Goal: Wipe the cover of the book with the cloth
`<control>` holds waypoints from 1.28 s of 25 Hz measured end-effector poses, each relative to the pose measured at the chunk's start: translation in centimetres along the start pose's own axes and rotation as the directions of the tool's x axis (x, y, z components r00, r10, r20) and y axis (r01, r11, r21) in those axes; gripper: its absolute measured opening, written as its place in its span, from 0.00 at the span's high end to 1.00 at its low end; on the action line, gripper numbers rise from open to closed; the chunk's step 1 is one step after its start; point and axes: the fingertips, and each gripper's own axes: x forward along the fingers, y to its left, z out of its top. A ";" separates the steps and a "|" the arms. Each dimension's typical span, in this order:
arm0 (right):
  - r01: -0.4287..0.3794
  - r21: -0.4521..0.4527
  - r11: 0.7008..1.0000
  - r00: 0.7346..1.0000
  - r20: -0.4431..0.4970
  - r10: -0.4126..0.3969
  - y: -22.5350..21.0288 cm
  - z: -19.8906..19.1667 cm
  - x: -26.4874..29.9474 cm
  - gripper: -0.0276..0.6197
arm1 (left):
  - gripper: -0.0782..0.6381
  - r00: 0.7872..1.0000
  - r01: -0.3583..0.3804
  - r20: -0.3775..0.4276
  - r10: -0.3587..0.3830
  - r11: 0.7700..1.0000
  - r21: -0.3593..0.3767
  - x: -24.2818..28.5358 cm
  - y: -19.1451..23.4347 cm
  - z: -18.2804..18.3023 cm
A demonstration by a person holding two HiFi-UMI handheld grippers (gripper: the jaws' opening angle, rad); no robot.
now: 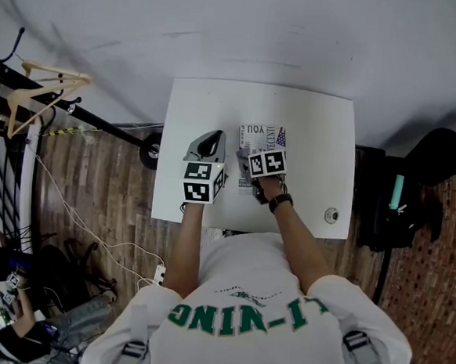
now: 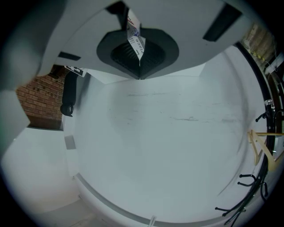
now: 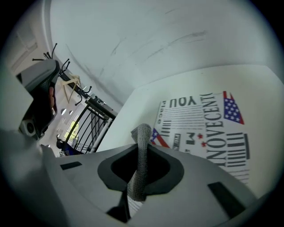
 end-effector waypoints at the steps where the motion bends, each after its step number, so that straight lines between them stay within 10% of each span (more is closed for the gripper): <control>1: -0.013 -0.014 1.000 1.000 -0.006 0.012 0.8 -0.2 0.6 0.88 | 0.87 1.000 -0.003 0.000 0.003 1.000 -0.002 -0.1 0.1 -0.1; 7: 0.033 -0.090 0.995 0.998 -0.057 -0.038 0.8 -1.8 2.0 0.89 | 0.87 1.000 -0.006 -0.004 0.006 1.000 -0.004 -0.3 0.4 -0.5; 21: 0.277 0.098 0.956 0.957 0.055 -0.283 -11.1 -3.0 -7.5 0.89 | 0.87 0.988 0.155 -0.011 -0.155 0.987 0.053 3.3 -5.8 0.4; 32: 0.229 0.125 0.966 0.970 0.049 -0.236 -9.4 -3.0 -6.7 0.89 | 0.87 0.993 0.121 0.006 -0.122 0.992 0.032 2.1 -4.2 0.2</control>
